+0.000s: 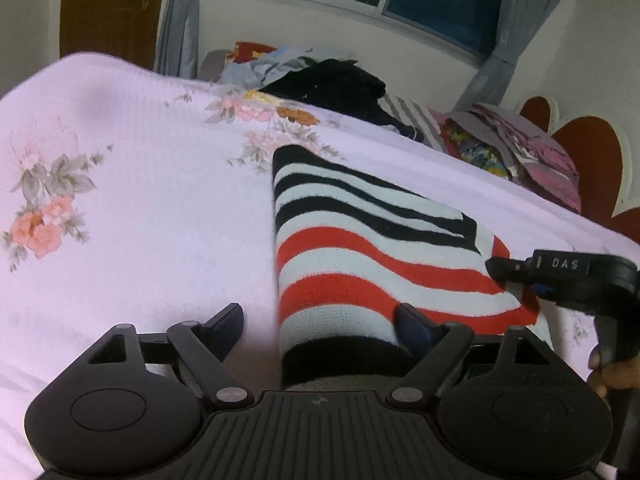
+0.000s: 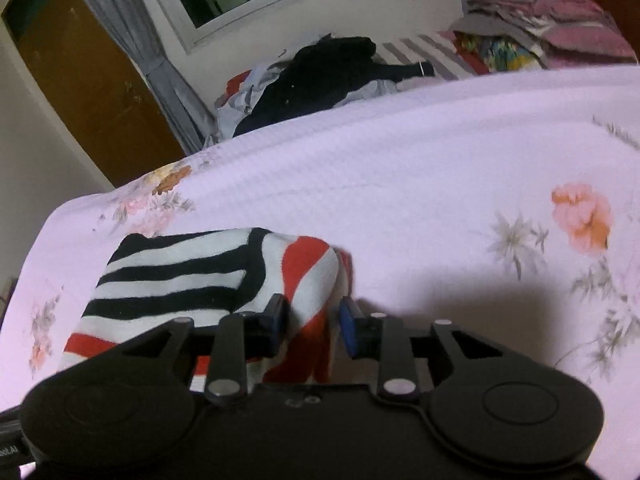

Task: Fold small clothes

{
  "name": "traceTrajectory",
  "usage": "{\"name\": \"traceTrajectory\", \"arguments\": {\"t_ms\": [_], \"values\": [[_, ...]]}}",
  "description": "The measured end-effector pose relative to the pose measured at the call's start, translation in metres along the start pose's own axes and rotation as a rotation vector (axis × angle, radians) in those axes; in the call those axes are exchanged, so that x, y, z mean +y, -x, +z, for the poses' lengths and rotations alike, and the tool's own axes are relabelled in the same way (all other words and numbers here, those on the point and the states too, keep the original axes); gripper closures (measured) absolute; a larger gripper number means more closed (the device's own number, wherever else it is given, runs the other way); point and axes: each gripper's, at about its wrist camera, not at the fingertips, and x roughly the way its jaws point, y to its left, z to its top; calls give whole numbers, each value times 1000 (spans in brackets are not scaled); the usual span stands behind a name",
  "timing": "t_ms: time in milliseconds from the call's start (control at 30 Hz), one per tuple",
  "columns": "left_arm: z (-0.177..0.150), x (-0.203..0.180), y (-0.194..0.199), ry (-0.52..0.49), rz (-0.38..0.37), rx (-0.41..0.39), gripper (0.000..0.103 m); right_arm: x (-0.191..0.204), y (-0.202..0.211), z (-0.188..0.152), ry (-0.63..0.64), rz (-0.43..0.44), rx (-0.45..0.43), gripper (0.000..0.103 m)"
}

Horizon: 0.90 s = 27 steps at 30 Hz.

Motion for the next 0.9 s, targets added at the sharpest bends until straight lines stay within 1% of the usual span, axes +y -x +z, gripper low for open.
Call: {"name": "traceTrajectory", "arguments": {"t_ms": [67,133,267,333,467,533,567,633,700,767,833,900], "values": [[0,-2,8,-15,-2,-7,20,1,12,-1,2,17,-17,71],[-1,-1,14,-17,-12,-3,20,3,27,-3,-3,44,-37,70],[-5,-3,26,-33,-19,5,20,15,56,-15,97,59,-66,70],[-9,-5,31,-46,-12,10,20,19,68,-27,124,71,-61,70],[-23,-6,37,-60,-2,18,20,27,81,-51,166,50,-56,70],[-25,-4,35,-39,-1,24,20,29,71,-64,222,-27,-26,72],[-25,-3,34,-31,-3,28,20,28,68,-68,228,-39,-15,71],[-27,-6,37,-34,6,26,20,25,66,-70,202,-42,-14,70],[-28,-9,42,-51,6,34,20,29,72,-70,197,-49,-28,70],[-29,-11,46,-68,9,39,20,32,85,-73,185,-22,-51,71],[-32,-12,50,-76,11,43,20,37,97,-82,205,-17,-60,70],[-36,-13,53,-82,15,47,20,38,102,-93,233,-34,-57,71]]}}
